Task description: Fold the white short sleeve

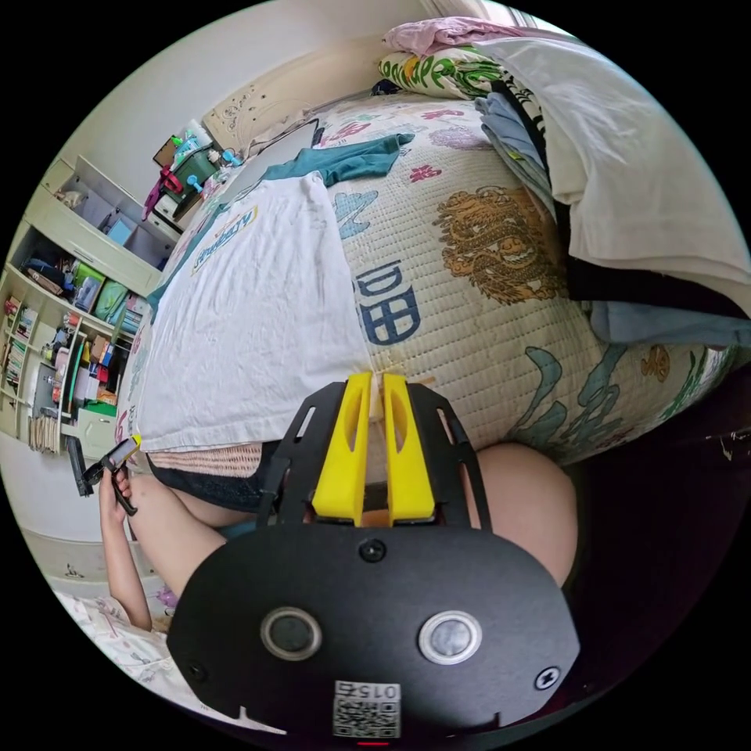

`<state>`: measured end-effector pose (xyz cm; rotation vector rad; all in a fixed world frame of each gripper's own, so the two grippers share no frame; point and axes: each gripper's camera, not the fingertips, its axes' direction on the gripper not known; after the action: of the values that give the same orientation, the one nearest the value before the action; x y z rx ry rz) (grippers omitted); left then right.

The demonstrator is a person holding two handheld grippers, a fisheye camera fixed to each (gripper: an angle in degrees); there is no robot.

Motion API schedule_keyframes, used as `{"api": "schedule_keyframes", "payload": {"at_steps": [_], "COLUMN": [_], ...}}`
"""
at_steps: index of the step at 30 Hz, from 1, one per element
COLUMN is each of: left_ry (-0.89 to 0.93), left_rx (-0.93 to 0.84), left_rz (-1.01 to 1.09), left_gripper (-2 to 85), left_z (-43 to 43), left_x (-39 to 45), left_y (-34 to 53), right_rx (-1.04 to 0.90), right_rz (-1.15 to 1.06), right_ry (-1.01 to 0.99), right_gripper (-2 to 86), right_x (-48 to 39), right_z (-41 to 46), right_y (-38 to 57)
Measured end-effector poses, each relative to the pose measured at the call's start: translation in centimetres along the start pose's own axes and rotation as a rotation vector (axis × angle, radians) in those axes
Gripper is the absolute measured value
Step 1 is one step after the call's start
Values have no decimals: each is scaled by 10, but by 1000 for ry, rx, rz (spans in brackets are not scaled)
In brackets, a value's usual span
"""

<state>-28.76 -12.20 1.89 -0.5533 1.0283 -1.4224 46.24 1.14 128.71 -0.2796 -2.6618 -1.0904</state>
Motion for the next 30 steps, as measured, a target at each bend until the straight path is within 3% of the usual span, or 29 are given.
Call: {"api": "schedule_keyframes", "payload": {"at_steps": [7,17,30], "left_ry": [7,-139,-47], "left_rx": [3,12,-1], "left_rz": [-17,-18,-112], "left_gripper": [-8,-9,-9], "left_z": [12,34,63], "left_x": [-5,15,-18], "left_y": [6,11,23], "right_rx": [11,55,71], "right_rz": [58,74,47], "right_ry": [12,186,223], "right_gripper": [30,24,19], "right_x": [-21,-93,-152], "right_z": [5,10,-41], "right_y": [-16,-26,-47]}}
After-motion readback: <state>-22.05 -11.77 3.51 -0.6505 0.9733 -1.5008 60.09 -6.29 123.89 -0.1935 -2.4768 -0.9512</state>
